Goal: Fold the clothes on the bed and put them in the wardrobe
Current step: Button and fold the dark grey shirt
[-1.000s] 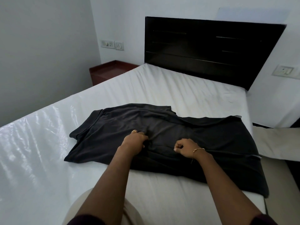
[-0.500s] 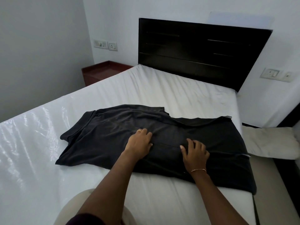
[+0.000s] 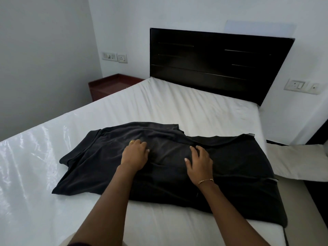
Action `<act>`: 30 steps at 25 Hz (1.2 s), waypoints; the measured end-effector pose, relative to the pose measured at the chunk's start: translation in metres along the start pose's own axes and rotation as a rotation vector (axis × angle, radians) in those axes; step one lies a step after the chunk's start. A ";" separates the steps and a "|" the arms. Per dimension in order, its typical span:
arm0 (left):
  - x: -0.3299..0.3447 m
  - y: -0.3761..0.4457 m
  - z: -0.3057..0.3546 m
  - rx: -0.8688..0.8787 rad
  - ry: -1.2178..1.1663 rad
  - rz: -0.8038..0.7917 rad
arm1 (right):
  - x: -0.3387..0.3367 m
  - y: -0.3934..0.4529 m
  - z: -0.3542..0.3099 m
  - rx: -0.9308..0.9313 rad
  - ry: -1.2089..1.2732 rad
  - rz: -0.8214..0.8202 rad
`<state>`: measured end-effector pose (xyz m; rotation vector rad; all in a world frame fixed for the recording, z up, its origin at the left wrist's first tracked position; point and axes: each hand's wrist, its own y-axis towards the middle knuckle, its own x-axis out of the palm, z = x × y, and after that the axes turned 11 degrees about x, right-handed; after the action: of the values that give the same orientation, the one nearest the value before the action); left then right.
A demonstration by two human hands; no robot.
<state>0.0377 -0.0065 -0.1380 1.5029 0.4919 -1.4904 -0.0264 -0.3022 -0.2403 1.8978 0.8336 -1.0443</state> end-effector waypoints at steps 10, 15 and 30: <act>0.025 0.031 -0.059 -0.173 -0.100 -0.296 | 0.049 0.150 -0.144 -0.075 0.019 -0.205; 0.016 0.020 -0.056 -0.296 -0.129 -0.360 | 0.072 0.217 -0.141 0.230 -0.131 -0.345; -0.052 0.039 -0.008 -0.865 -1.633 0.246 | -0.064 0.191 -0.330 -0.371 0.145 0.357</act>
<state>0.0644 -0.0020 -0.0782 -0.4748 -0.1036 -1.4826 0.2201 -0.1150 -0.0089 1.7307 0.6795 -0.5008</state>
